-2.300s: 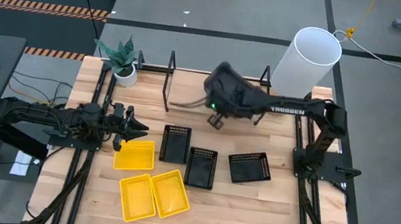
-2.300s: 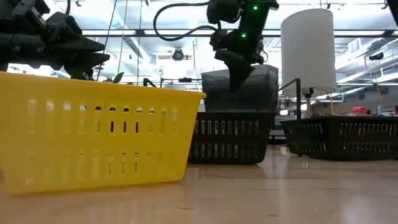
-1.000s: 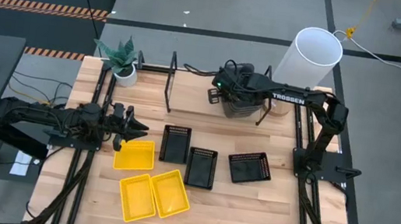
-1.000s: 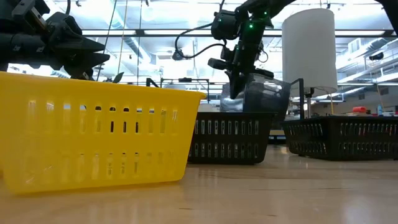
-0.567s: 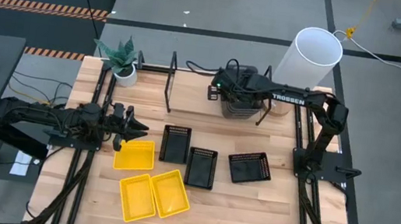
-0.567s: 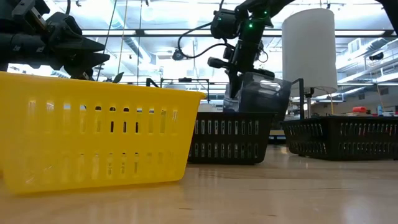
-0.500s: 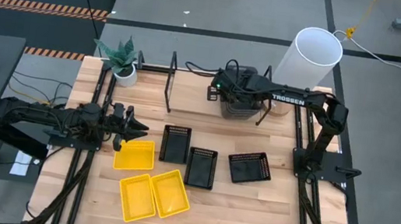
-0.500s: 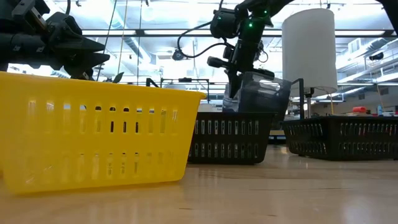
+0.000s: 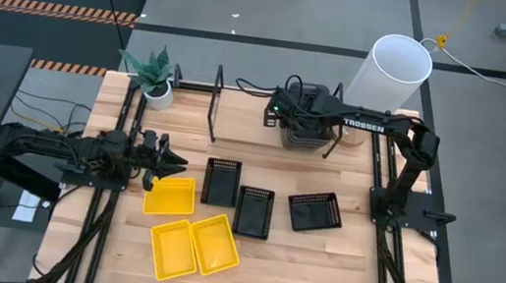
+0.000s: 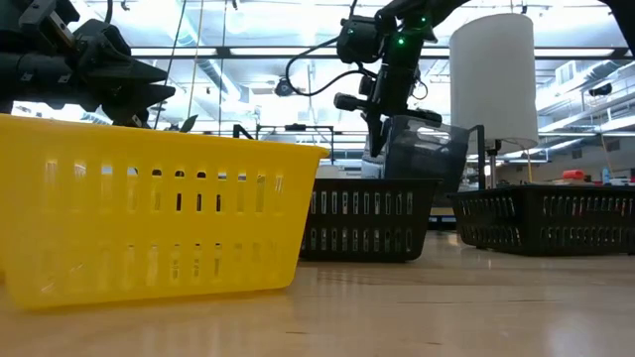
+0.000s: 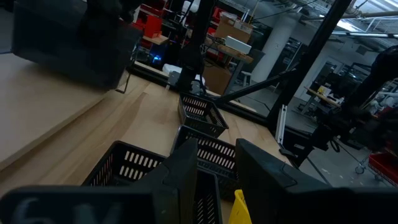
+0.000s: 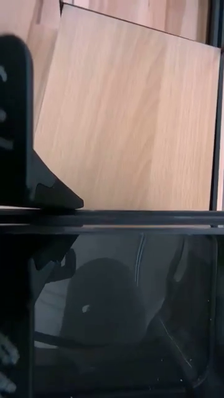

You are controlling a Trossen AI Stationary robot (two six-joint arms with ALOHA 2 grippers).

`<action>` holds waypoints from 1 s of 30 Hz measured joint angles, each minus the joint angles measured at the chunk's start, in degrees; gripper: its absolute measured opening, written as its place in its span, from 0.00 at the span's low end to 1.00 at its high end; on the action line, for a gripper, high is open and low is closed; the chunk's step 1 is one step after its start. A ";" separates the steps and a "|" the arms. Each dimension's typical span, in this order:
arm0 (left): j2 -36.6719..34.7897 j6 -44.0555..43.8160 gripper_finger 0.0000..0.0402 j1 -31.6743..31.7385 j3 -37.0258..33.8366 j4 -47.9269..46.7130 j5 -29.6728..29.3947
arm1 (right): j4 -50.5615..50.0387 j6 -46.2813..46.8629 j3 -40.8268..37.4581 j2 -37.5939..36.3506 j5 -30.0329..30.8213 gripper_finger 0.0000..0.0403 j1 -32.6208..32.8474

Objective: Stack baskets on shelf by color
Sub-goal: Put the stacked gray bins on the shelf

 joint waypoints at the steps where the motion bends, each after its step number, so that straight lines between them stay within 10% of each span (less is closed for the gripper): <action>1: 0.00 -0.02 0.29 -0.02 0.00 0.00 0.00 | -0.18 -0.03 0.00 0.00 0.06 0.14 -0.09; 17: 0.00 -0.02 0.29 -0.02 0.00 0.00 0.00 | 0.34 -3.55 2.12 0.00 1.59 0.49 -2.58; 30: -0.02 -0.02 0.29 -0.02 0.00 0.00 0.00 | 3.35 -26.21 10.14 -0.07 8.33 0.56 -0.69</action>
